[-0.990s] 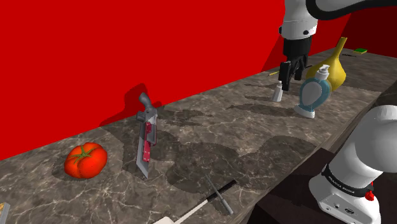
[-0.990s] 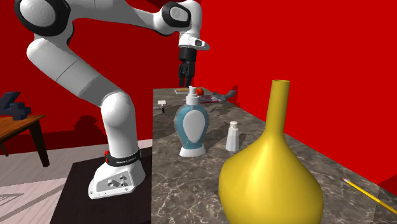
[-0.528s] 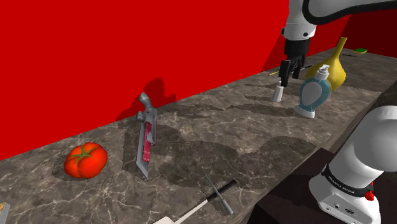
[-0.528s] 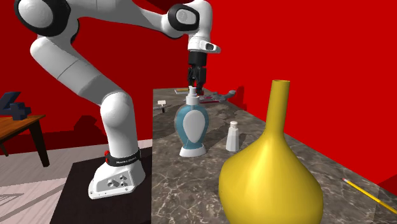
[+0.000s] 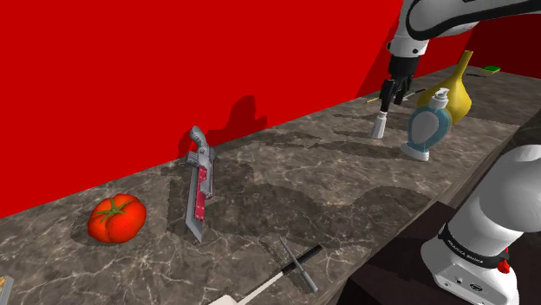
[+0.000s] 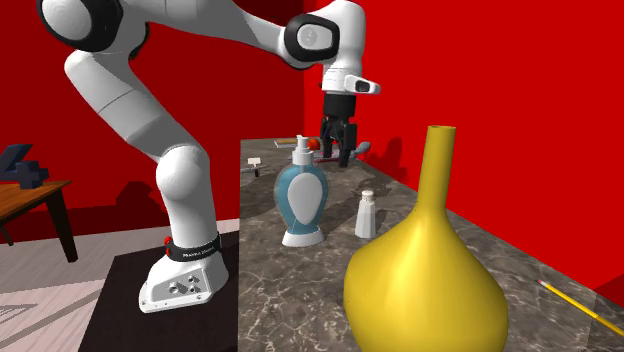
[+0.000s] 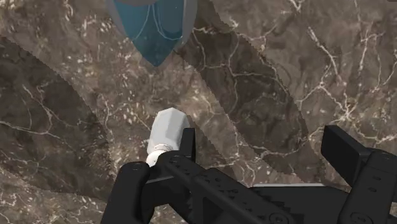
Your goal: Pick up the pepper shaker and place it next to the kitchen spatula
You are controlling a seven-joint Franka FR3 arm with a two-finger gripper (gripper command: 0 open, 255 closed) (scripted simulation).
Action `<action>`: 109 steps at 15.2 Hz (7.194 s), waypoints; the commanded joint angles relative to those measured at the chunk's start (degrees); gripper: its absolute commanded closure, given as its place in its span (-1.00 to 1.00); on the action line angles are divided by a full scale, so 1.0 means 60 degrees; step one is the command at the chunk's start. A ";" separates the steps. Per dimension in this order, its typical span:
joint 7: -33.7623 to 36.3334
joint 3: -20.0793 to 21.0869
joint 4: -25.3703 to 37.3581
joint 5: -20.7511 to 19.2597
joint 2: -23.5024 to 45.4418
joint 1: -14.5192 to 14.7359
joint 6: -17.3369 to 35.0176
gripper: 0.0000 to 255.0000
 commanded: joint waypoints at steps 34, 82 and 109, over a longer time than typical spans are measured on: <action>-0.2109 -0.1932 0.0440 0.0697 0.2313 -0.0050 0.2381 1.00; 0.1759 0.1434 0.1707 0.1513 -0.0845 0.0730 -0.1934 1.00; 0.7657 0.6825 0.2382 0.4283 -0.0232 0.2251 -0.1086 1.00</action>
